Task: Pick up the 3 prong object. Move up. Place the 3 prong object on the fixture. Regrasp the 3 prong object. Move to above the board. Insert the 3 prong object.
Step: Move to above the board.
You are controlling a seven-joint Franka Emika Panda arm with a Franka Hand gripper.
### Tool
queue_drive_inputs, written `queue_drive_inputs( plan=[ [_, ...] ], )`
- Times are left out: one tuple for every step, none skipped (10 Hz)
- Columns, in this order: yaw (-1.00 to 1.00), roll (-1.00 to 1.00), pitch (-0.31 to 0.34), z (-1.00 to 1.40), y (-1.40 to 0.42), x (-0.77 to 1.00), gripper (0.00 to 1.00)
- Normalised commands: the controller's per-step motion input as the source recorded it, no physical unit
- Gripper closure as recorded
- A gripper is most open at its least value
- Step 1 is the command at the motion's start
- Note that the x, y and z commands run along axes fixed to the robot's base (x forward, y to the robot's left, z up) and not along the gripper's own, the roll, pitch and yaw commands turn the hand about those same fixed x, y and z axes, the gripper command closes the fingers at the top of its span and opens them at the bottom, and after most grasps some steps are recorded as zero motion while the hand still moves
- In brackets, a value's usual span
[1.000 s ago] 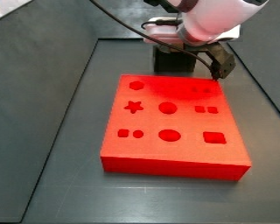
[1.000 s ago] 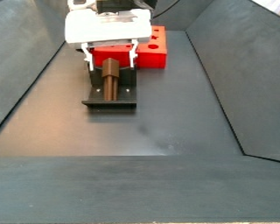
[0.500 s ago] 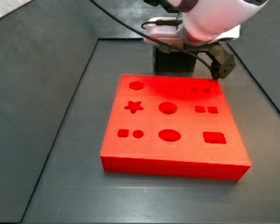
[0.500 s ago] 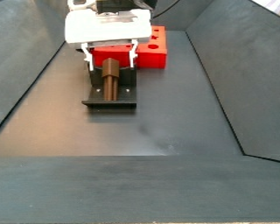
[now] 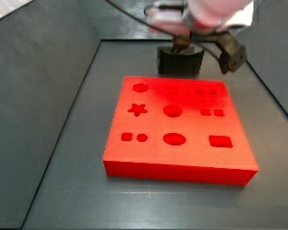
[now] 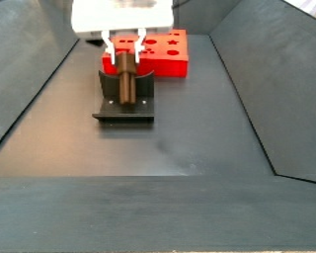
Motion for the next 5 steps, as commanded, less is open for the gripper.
queue_drive_inputs(
  plan=[
    [-0.19,-0.20,0.025,1.00,-0.06,-0.11,1.00],
    [-0.15,-0.17,0.067,1.00,-0.06,-0.11,1.00],
    [-0.11,-0.14,0.104,1.00,-0.05,-0.10,1.00],
    [-0.08,-0.12,0.119,1.00,-0.05,-0.11,1.00],
    [-0.04,-0.09,0.139,1.00,-0.05,-0.10,1.00]
  ],
)
